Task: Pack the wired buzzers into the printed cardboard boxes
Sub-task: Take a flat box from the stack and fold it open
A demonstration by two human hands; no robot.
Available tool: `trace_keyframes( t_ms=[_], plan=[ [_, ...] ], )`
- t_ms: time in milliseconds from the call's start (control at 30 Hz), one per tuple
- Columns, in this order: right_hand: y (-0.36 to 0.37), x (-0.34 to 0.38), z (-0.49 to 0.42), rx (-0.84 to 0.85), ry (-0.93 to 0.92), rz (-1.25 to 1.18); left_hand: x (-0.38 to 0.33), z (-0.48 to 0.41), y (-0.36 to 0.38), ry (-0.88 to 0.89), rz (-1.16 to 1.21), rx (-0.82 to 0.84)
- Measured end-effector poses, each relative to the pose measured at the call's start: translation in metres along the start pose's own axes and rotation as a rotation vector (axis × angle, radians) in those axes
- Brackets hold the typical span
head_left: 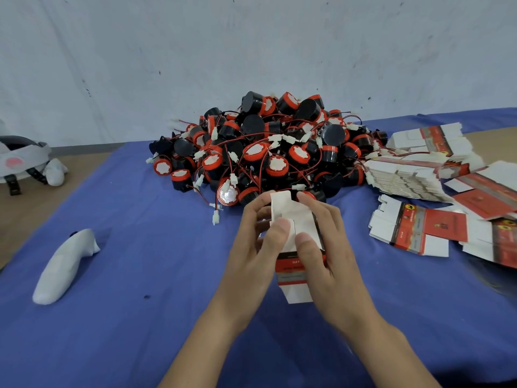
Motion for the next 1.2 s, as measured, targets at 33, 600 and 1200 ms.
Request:
trace_keyframes(
  t_ms=[33,600,1200],
  plan=[
    [0.0,-0.001,-0.001,0.0,0.009,-0.007,0.0,0.0,0.0,-0.001,0.003,0.002],
    [0.004,0.0,-0.001,0.067,0.014,0.097,-0.003,-0.001,-0.001,0.059,-0.06,0.009],
    [0.001,0.009,0.0,0.004,-0.031,0.069,-0.001,-0.002,-0.01,0.083,-0.082,-0.084]
  ],
)
Point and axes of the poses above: each hand's wrist, its own z-axis away from the middle knuckle, its own y-axis out of the palm, x = y × z, the point moved 8 cm from there along -z, towards the middle knuckle, and after that the axes turned 7 degrees about -x, right-handed, at the moved point
